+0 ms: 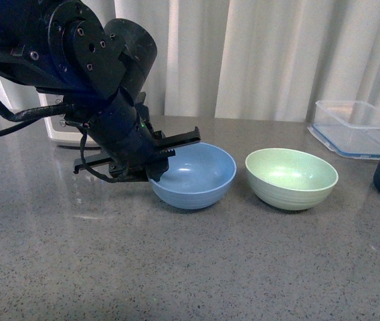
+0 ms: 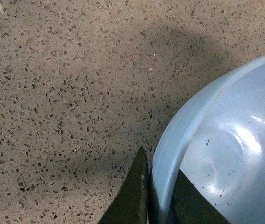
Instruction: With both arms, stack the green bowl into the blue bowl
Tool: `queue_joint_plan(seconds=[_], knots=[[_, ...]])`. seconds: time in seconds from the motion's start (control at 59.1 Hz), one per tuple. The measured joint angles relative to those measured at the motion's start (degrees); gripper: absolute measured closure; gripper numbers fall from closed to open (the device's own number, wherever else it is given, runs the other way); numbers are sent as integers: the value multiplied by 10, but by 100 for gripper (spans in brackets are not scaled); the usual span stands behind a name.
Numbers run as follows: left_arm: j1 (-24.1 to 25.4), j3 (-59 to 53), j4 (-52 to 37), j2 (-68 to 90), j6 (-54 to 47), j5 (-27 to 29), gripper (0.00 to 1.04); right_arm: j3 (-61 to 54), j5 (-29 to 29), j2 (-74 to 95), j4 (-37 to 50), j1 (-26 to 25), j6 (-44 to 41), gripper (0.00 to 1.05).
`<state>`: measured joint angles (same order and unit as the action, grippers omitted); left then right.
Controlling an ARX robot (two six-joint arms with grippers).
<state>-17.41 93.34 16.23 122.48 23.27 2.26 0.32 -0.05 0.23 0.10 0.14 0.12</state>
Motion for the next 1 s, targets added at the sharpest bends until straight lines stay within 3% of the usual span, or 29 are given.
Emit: queue_joint_plan(seconds=[0.237, 0.406, 0.507, 0.541, 0.609, 0.66, 0.71, 0.812, 0.998], knots=[[0, 0, 0, 0, 0, -27, 68, 0, 0, 0, 0, 0, 0, 10], [4, -10, -2, -38, -9, -56, 30, 0, 0, 0, 0, 0, 0, 10], [12, -65, -59, -126, -40, -70, 7, 0, 0, 0, 0, 0, 0, 10], [13, -88, -88, -155, -53, -58, 5, 0, 0, 0, 0, 0, 0, 10], [13, -135, -169, -224, -93, -17, 10, 0, 0, 0, 0, 0, 0, 10], [15, -201, -310, -262, -147, 75, 20, 0, 0, 0, 0, 0, 0, 10], [21, -268, -414, -290, -175, 109, 29, 0, 0, 0, 0, 0, 0, 10], [45, -424, -549, -341, -209, 101, 50, 0, 0, 0, 0, 0, 0, 10], [81, -594, -618, -429, -223, 73, 86, 0, 0, 0, 0, 0, 0, 10]])
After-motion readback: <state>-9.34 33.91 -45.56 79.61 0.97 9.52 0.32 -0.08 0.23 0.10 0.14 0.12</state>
